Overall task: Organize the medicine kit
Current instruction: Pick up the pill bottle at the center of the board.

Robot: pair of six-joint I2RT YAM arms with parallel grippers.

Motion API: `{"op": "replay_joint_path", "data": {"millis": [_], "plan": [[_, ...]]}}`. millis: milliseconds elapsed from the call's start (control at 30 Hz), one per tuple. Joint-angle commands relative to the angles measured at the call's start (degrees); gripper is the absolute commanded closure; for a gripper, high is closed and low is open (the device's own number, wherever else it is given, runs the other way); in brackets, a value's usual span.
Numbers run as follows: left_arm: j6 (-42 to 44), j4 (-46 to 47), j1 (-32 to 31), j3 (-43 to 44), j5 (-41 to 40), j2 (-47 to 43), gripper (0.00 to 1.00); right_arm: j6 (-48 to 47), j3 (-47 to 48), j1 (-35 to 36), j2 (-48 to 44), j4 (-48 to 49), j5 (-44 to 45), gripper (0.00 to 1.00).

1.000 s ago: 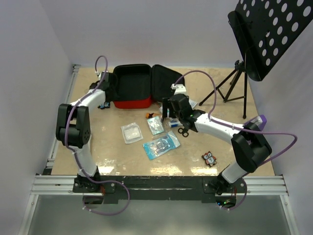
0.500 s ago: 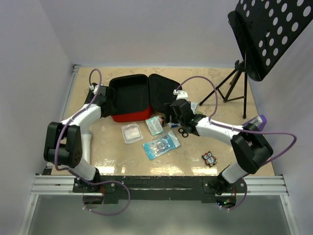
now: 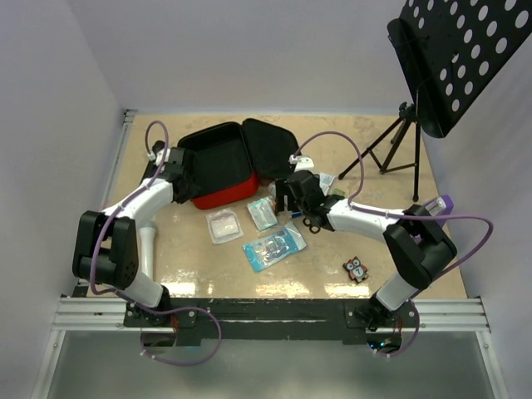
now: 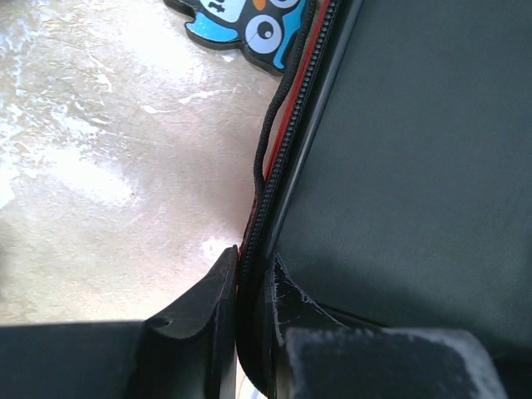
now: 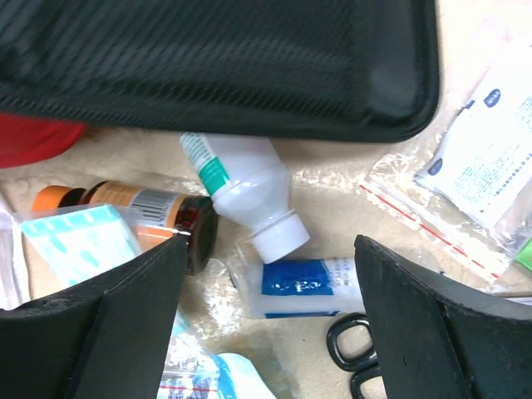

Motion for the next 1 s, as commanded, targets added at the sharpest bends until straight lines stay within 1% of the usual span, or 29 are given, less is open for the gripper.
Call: {"op": "replay_joint_path", "data": {"millis": [0, 200, 367, 567, 667, 700, 733, 767, 967], "plan": [[-4.55, 4.12, -1.56, 5.46, 2.01, 0.78, 0.98, -0.28, 0.28, 0.55, -0.58, 2.49, -0.33, 0.15], [-4.99, 3.77, -3.23, 5.91, 0.6, 2.02, 0.98, -1.07, 3.88, 0.55, 5.13, 2.58, 1.43, 0.17], [-4.2, 3.24, -3.32, 5.73, -1.24, 1.4, 0.98, -1.77, 6.26, 0.55, 8.65, 3.01, 0.82, 0.27], [-2.97, 2.8, -3.32, 6.0, -3.09, 0.96, 0.98, -2.12, 7.23, 0.55, 11.29, 2.4, 0.64, 0.35], [-2.26, 2.28, -3.32, 6.35, -4.32, 1.14, 0.98, -1.77, 6.52, 0.55, 11.38, 2.84, 0.73, 0.42], [-2.0, 2.1, -3.32, 6.52, -4.76, 1.22, 0.98, -1.68, 6.35, 0.47, 11.38, 2.93, 0.9, 0.47], [-1.83, 1.92, -3.32, 6.7, -5.11, 1.31, 0.98, -1.6, 6.09, 0.55, 11.29, 3.01, 1.08, 0.49], [-1.74, 1.66, -3.32, 6.87, -5.37, 1.31, 0.98, -1.33, 5.82, 0.55, 10.77, 3.19, 1.17, 0.53], [-1.47, -0.19, -3.23, 8.46, -6.17, 1.66, 0.93, -1.33, 3.98, 0.55, 5.85, 2.67, 1.52, 0.68]]}}
